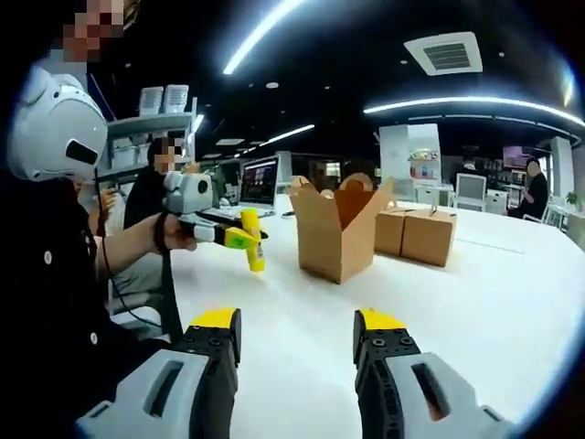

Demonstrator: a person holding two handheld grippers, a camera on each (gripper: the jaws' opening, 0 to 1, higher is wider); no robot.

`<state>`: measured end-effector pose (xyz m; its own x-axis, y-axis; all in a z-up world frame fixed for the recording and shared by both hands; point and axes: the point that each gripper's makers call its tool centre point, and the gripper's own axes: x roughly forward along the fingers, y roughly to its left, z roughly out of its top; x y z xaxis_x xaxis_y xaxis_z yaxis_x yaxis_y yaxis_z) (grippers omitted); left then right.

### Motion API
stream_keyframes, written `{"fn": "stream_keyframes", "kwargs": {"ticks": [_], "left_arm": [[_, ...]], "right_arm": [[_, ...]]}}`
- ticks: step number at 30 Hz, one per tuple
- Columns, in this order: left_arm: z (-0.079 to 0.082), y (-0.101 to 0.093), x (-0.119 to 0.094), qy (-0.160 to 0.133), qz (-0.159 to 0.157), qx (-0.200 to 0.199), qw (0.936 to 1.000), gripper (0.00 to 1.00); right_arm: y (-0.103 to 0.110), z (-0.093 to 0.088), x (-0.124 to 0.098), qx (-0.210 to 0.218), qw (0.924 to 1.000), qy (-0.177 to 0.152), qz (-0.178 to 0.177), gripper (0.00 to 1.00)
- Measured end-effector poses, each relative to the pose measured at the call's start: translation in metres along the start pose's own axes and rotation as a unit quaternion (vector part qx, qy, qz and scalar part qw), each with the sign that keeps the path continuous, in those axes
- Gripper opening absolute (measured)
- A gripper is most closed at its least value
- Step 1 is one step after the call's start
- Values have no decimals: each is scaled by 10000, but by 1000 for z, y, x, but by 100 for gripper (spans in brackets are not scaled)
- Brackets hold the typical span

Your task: Pick up one paper box from the group, open the paper box, and remove the item inside

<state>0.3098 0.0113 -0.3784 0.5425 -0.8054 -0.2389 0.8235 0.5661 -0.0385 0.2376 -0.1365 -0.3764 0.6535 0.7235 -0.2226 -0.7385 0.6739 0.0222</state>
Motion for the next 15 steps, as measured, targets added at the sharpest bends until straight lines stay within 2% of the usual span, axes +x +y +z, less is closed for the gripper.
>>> {"fn": "stream_keyframes", "kwargs": {"ticks": [8,15], "left_arm": [[6,-23,24,-10,-342,23,9994,20],[-1,-32,36,87,-446,58,9990,20]], "right_arm": [[-4,2,-5,50,9999,-87,-93,49],[-3,2,-4,70,9999,-119,-87,49]]}}
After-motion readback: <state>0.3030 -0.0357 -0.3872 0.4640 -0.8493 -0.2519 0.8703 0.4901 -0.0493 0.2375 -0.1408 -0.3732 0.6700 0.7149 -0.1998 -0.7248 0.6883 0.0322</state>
